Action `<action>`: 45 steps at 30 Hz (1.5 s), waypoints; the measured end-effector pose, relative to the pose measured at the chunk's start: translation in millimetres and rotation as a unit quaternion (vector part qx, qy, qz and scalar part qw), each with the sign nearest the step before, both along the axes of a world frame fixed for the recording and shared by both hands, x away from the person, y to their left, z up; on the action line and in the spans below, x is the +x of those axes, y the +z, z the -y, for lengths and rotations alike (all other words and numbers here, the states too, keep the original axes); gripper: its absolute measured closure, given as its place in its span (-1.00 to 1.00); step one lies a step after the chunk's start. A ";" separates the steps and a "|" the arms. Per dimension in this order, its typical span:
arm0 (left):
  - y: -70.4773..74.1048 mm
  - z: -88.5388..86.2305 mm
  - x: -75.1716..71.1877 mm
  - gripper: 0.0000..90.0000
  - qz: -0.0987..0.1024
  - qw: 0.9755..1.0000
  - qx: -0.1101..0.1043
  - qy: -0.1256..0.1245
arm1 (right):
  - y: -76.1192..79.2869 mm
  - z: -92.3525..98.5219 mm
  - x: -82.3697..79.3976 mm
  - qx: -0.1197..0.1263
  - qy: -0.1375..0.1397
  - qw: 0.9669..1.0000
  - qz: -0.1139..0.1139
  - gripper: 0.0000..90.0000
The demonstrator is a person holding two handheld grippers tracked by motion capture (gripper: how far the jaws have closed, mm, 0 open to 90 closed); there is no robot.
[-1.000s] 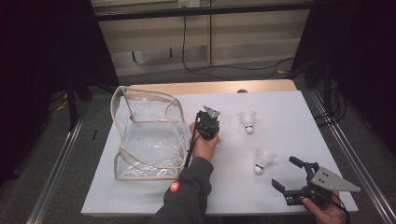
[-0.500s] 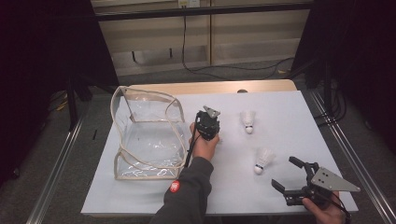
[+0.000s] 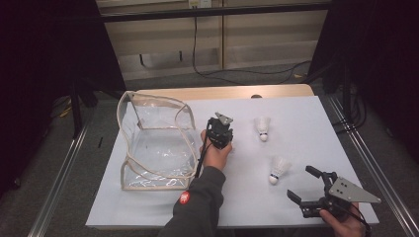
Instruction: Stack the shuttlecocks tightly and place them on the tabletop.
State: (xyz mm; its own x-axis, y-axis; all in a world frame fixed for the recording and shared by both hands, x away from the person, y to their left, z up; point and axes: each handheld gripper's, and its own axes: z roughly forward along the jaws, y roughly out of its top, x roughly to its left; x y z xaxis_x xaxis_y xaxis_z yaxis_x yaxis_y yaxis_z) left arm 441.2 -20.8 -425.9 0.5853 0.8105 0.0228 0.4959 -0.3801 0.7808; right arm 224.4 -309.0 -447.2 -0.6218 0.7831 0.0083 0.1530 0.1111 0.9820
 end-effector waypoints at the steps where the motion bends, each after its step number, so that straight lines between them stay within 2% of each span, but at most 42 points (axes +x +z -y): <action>1: 0.2 0.0 -0.1 0.81 0.001 1.000 0.000 0.000 | 0.0 -0.1 -0.1 -0.001 0.000 1.000 0.000 -0.98; 22: 0.8 -0.1 0.5 0.74 0.002 1.000 -0.007 0.000 | 0.0 -0.8 -0.5 -0.003 0.001 1.000 -0.003 -0.98; 29: 0.3 -1.0 3.3 0.78 0.007 1.000 -0.008 0.006 | 0.0 -0.9 -0.3 -0.003 0.002 1.000 -0.001 -0.97; 45: 0.1 2.1 6.5 0.79 0.015 1.000 -0.008 -0.001 | -0.1 -0.8 -0.3 -0.004 0.002 1.000 -0.001 -0.97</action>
